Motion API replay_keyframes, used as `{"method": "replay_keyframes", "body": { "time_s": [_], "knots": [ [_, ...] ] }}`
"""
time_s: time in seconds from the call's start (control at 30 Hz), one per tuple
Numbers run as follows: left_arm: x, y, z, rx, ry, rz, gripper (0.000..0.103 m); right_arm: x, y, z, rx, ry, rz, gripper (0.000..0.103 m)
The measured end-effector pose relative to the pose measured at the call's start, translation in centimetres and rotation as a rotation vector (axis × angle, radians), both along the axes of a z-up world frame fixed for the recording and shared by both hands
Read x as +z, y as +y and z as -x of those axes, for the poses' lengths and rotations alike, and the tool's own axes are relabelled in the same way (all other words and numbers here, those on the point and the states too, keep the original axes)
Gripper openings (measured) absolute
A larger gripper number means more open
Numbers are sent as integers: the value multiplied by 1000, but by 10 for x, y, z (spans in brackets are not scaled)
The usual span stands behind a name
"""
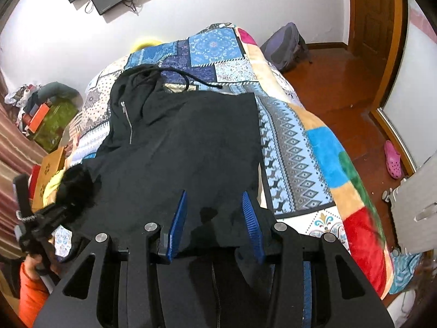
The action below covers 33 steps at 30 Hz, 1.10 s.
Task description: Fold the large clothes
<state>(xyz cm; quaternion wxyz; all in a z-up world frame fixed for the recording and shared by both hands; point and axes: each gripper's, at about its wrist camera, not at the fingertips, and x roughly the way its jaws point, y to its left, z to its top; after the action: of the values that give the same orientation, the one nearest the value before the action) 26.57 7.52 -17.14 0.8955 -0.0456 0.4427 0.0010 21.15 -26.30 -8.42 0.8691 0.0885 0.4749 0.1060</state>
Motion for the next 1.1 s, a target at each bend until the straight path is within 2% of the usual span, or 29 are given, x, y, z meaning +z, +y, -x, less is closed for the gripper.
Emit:
{"method": "replay_keyframes", "body": {
  "time_s": [0.17,0.27,0.43,0.5,0.57,0.67,0.7,0.77,0.83,0.9,0.97,1.1],
  "knots": [
    [45,19,4,17,-141,5,17,-3,7,-4,12,-3,7,42],
    [50,27,4,22,-169,0,17,-13,18,-5,40,21,19,45],
    [13,32,3,36,-83,-77,23,-34,37,-3,89,68,70,47],
    [-4,34,4,49,-34,-116,31,-36,41,0,93,51,100,56],
    [-23,38,5,67,15,-153,39,-36,42,2,95,42,114,57],
    [-50,48,12,75,95,-106,46,-35,40,3,94,48,111,57],
    [-59,52,16,70,127,-94,52,-35,40,3,93,50,108,58],
    [-70,55,22,75,152,-122,57,-35,41,3,89,52,107,58],
    [-77,57,30,82,169,-182,61,-36,41,4,87,53,108,59],
    [-77,62,38,91,170,-192,76,-35,42,4,84,55,112,59],
    [-75,69,43,98,179,-182,79,-34,42,2,84,61,119,59],
    [-64,82,47,111,203,-168,79,-29,45,0,101,67,123,59]
  ]
}}
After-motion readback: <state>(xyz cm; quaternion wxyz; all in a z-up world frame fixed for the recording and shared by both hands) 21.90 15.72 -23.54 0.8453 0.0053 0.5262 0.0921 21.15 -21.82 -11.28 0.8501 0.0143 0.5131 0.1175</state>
